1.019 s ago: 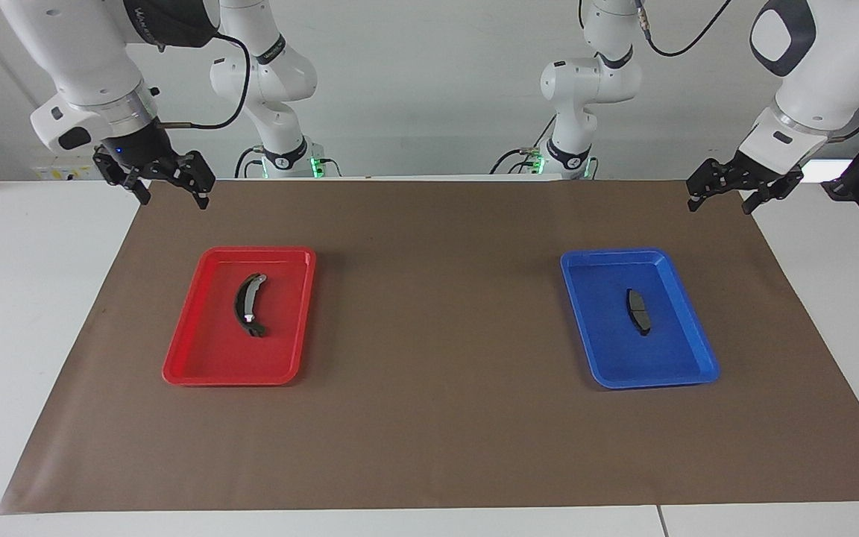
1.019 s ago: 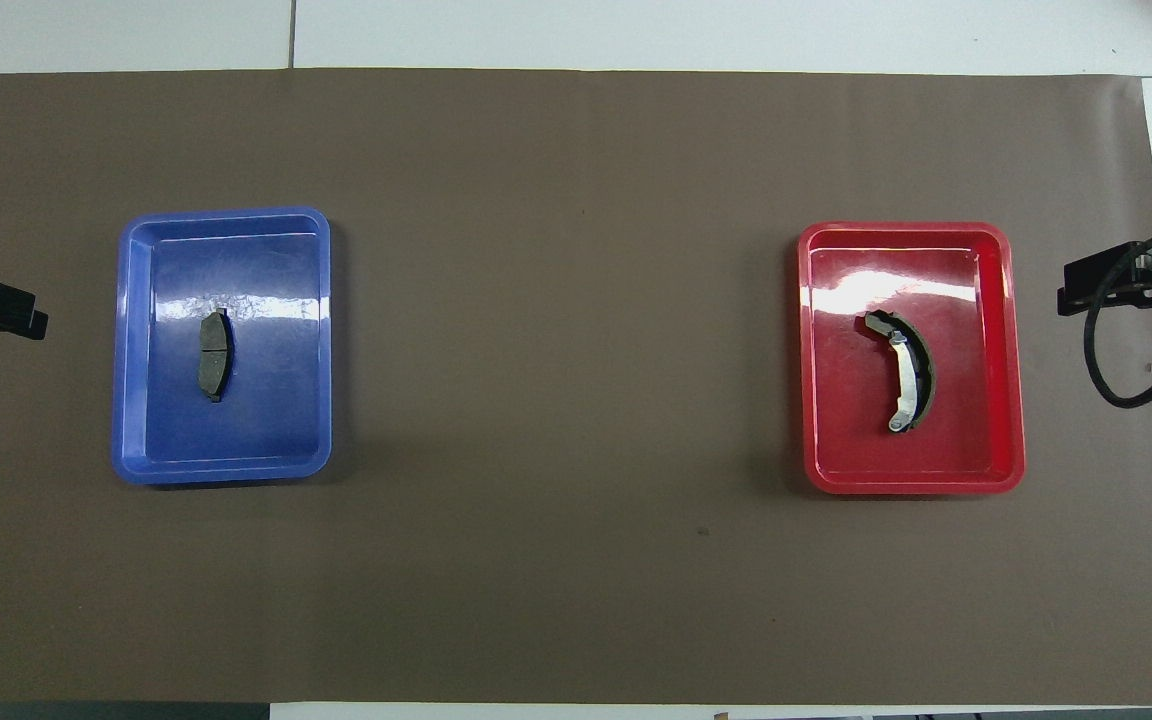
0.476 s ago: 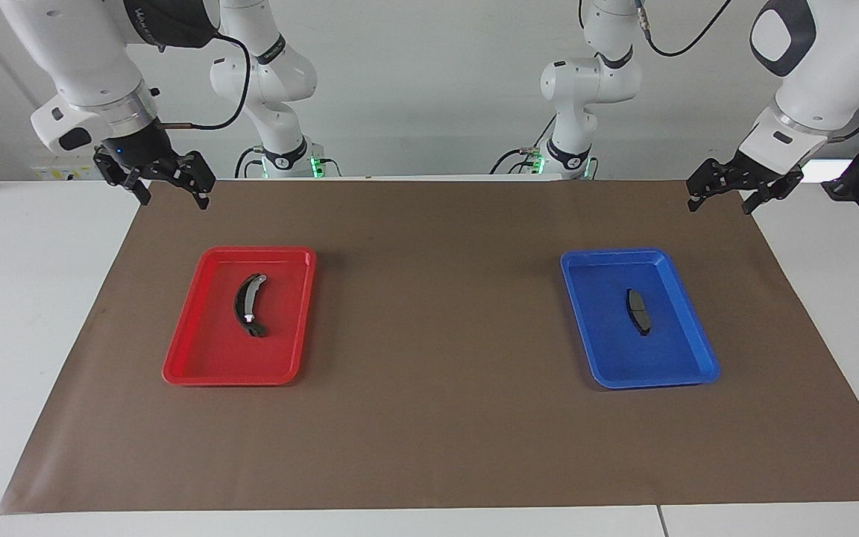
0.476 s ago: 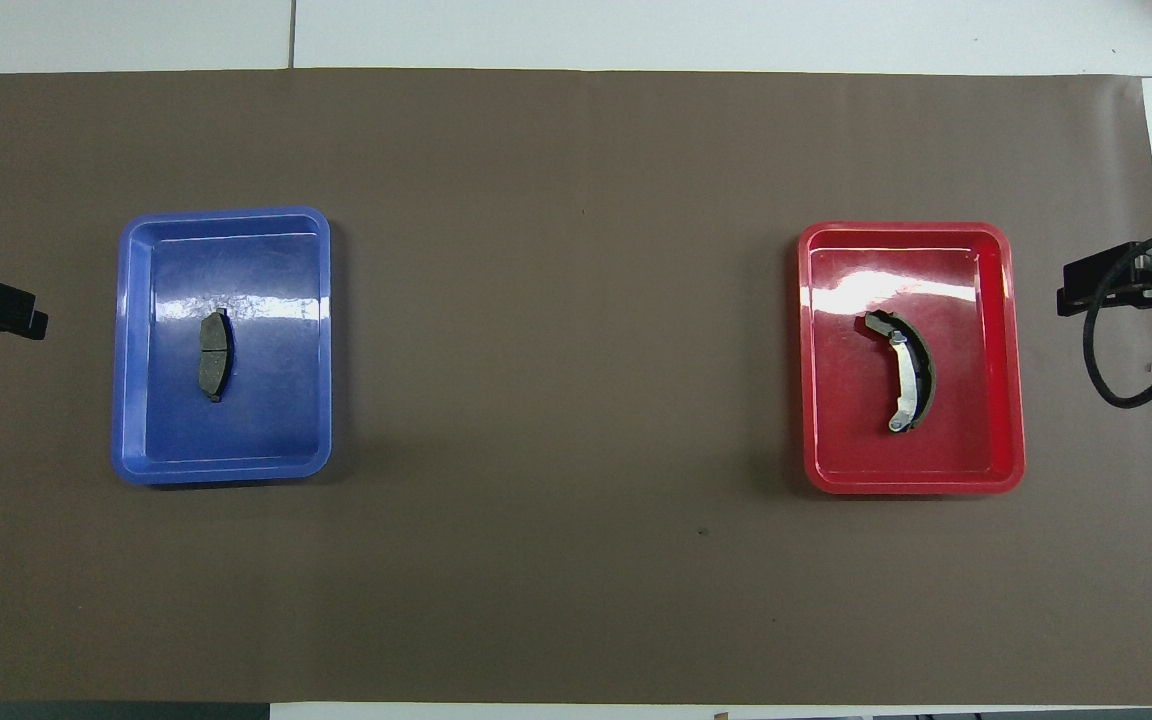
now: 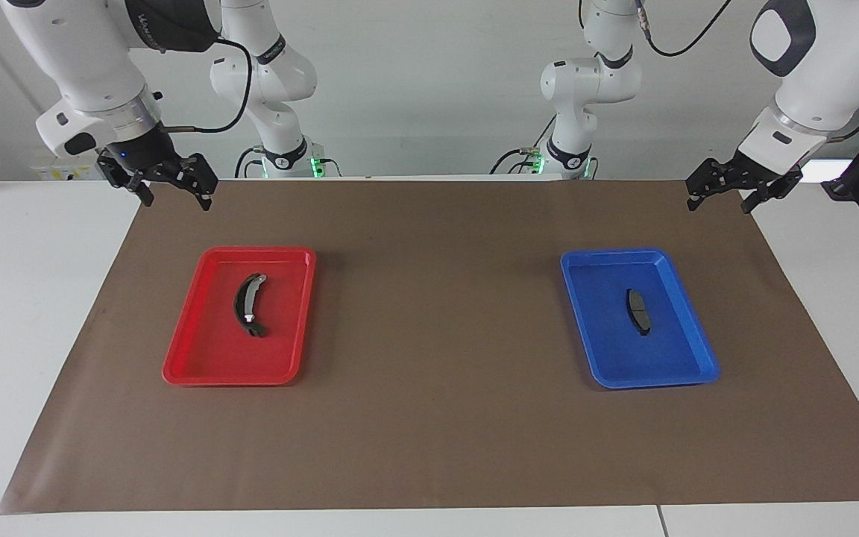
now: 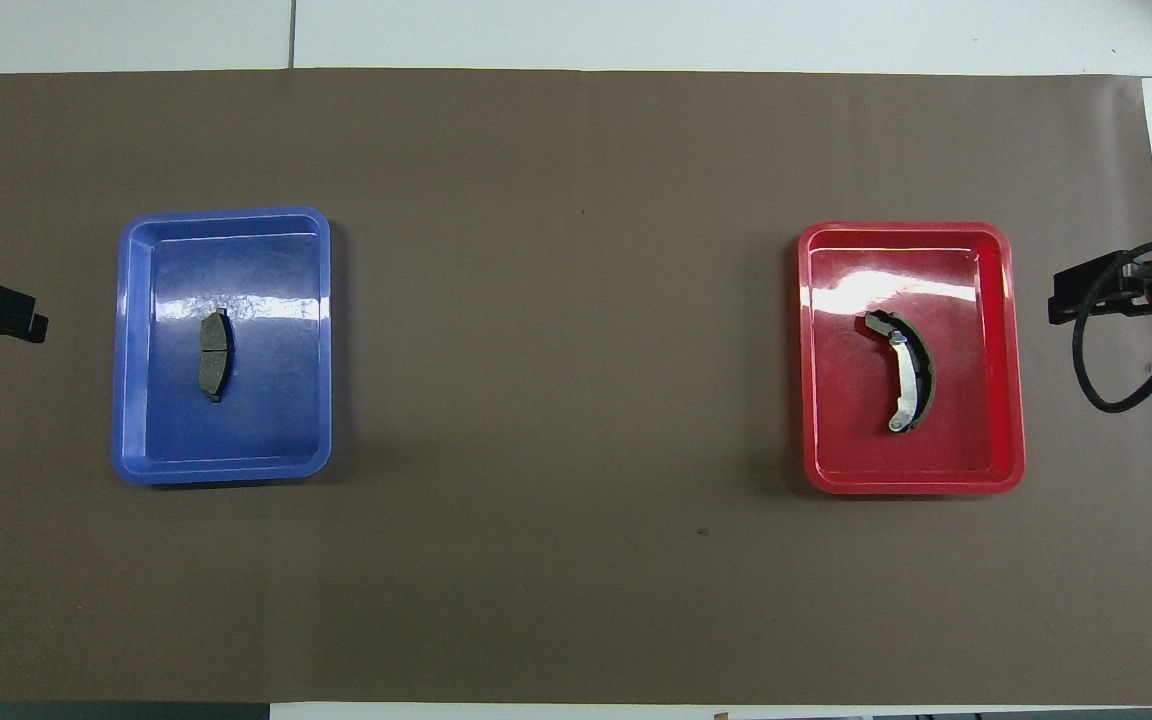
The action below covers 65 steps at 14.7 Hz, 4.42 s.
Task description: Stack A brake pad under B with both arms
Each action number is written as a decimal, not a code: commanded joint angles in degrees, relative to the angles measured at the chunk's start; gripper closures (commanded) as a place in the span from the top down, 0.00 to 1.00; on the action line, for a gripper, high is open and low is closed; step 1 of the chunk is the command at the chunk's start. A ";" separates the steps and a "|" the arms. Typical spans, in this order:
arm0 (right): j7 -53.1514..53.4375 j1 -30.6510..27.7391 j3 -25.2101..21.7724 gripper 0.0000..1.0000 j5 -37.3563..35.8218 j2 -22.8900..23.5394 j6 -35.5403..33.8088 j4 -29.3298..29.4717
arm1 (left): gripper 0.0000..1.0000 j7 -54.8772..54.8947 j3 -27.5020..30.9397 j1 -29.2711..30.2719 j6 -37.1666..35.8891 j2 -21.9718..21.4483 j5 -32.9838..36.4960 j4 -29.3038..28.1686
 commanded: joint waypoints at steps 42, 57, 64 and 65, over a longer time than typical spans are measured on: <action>-13.71 -2.18 0.72 0.00 0.91 8.63 55.57 -40.46 | 0.06 -15.51 -0.76 -14.02 33.89 5.68 -0.58 -23.64; -2.39 -1.65 2.73 0.00 1.09 -0.34 21.77 -20.79 | 0.18 -48.07 -0.76 -38.46 49.81 22.72 -0.58 -14.41; 2.63 -0.87 9.23 0.00 1.09 1.59 15.93 -14.44 | 0.99 -47.98 -0.76 -39.09 49.73 24.05 -0.67 -13.71; 4.64 -0.08 9.42 0.00 1.09 2.55 16.28 -14.26 | 0.99 -47.63 -0.76 -39.00 49.64 23.79 -0.67 -13.97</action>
